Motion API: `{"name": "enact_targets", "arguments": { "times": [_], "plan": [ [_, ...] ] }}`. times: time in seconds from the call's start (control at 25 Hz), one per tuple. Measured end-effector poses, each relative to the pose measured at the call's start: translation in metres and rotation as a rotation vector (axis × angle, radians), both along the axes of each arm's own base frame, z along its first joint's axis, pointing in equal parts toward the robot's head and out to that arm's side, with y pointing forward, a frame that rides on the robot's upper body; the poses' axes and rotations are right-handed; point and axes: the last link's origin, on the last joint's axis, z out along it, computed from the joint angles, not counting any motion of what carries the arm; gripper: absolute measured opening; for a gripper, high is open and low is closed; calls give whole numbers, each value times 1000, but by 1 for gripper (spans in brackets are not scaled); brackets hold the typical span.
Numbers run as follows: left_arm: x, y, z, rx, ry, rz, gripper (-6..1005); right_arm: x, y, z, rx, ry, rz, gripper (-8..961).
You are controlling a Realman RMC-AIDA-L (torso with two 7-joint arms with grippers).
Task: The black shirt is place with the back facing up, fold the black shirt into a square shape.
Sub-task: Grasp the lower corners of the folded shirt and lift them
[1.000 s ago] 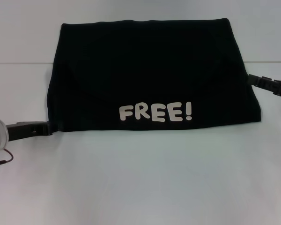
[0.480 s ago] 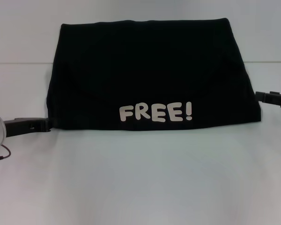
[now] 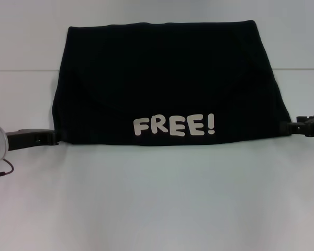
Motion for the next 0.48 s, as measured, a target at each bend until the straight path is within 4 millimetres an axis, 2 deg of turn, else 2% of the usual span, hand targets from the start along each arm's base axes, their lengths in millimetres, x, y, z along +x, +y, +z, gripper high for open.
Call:
{"name": "enact_targets", "arguments": {
  "times": [0.48],
  "plan": [
    [2, 1, -2, -6, -10, -4, 19, -2, 5, -18, 22, -41, 13, 664]
  ]
}}
